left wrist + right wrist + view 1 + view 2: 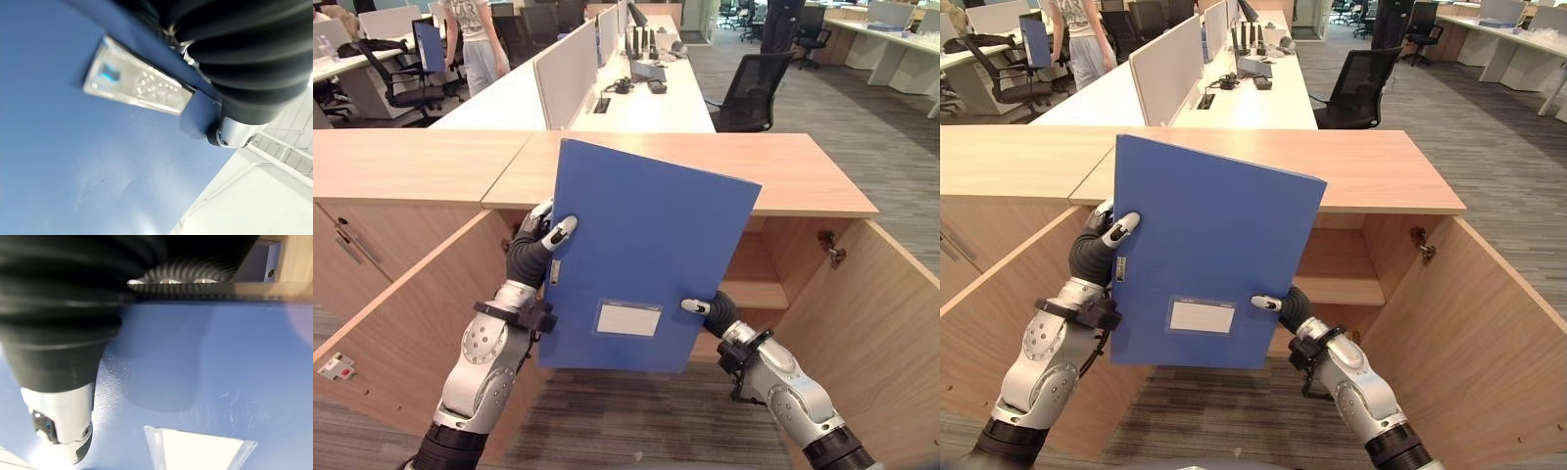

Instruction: Put the empty folder in the office cabinet

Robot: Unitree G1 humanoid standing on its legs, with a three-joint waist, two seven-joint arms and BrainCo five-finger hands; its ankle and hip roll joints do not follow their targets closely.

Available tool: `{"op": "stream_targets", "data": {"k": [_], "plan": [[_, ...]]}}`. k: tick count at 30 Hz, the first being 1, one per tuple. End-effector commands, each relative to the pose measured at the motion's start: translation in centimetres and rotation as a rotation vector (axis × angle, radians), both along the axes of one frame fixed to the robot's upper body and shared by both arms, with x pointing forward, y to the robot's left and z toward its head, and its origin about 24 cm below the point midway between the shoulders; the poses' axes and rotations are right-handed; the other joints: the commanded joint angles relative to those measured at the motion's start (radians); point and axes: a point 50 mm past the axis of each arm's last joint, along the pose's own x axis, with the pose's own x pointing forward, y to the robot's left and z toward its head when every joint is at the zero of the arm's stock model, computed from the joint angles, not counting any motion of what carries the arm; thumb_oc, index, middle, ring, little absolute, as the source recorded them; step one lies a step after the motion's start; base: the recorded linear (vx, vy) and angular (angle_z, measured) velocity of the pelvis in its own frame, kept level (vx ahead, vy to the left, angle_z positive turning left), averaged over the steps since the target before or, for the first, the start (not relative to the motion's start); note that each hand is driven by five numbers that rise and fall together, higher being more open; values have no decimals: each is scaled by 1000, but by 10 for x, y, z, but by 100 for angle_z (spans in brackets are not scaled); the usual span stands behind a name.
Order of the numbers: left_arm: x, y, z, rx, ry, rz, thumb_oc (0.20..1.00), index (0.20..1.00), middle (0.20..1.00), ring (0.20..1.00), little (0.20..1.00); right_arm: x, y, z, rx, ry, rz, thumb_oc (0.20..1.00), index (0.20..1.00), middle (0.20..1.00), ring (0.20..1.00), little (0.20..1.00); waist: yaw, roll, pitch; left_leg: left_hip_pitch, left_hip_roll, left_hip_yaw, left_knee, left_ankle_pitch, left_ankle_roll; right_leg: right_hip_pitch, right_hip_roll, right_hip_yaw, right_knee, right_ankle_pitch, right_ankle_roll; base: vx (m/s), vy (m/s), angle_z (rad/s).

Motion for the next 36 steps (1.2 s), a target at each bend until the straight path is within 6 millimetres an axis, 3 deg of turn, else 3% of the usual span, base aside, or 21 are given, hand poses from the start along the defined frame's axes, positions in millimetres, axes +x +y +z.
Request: {"op": "stream_targets", "data": {"k": [1,4,5,6,7,31,32,33,34,35,36], "plan": [[0,-29,16,-53,-80,-217,200,200,200,200,200,16,38,41,152,-163,152,1000,1000,1000,1000,1000,-15,-10,-2,-14,-11,-21,4,-44,5,34,-5,45,36,-106,45,0,0,0],[0,-26,14,-46,-71,-210,200,200,200,200,200,17,36,44,168,-174,139,1000,1000,1000,1000,1000,-14,-11,-4,-15,-13,-21,4,-45,5,33,-6,46,35,-105,46,0,0,0],[0,-25,13,-46,-68,-208,200,200,200,200,200,17,36,44,171,-171,138,573,573,573,573,573,-14,-11,-4,-15,-13,-21,4,-45,6,33,-7,46,35,-104,46,0,0,0],[0,-25,13,-48,-66,-205,200,200,200,200,200,17,37,43,182,-167,137,413,413,413,413,413,-13,-11,-5,-14,-14,-22,4,-45,6,33,-7,45,35,-104,47,0,0,0],[0,-25,12,-50,-66,-203,200,200,200,200,200,17,38,42,188,-160,138,200,200,200,200,200,-13,-12,-5,-15,-14,-23,4,-45,7,33,-7,45,36,-104,47,0,0,0],[-3,-21,8,-38,-70,-189,200,200,200,200,200,9,38,36,84,-177,248,200,200,200,200,200,-10,-21,-8,-20,-17,-24,4,-44,9,27,-8,46,41,-105,47,0,0,0],[-3,-21,8,-38,-70,-189,241,241,241,241,241,8,38,36,83,-177,248,200,200,200,200,200,-10,-21,-8,-20,-17,-24,4,-44,9,27,-8,46,41,-105,47,0,0,0],[-3,-18,6,-27,-64,-176,467,467,467,467,467,9,35,35,54,-182,234,200,200,200,200,200,-9,-21,-8,-20,-17,-24,4,-44,9,28,-7,46,41,-105,47,0,0,0],[-3,-15,4,-15,-56,-162,762,762,762,762,762,10,30,33,15,-186,213,200,200,200,200,200,-10,-22,-8,-21,-17,-25,4,-44,9,27,-7,45,41,-106,46,0,0,0],[-3,-11,0,0,-44,-137,1000,1000,1000,1000,1000,12,22,28,-29,-181,175,200,200,200,200,200,-10,-21,-8,-21,-16,-25,4,-44,9,27,-7,44,41,-106,46,0,0,0],[-3,-7,-3,12,-28,-115,1000,1000,1000,1000,1000,13,16,24,-58,-168,138,200,200,200,200,200,-10,-21,-8,-21,-16,-26,4,-44,9,28,-6,43,41,-106,46,0,0,0]]}}
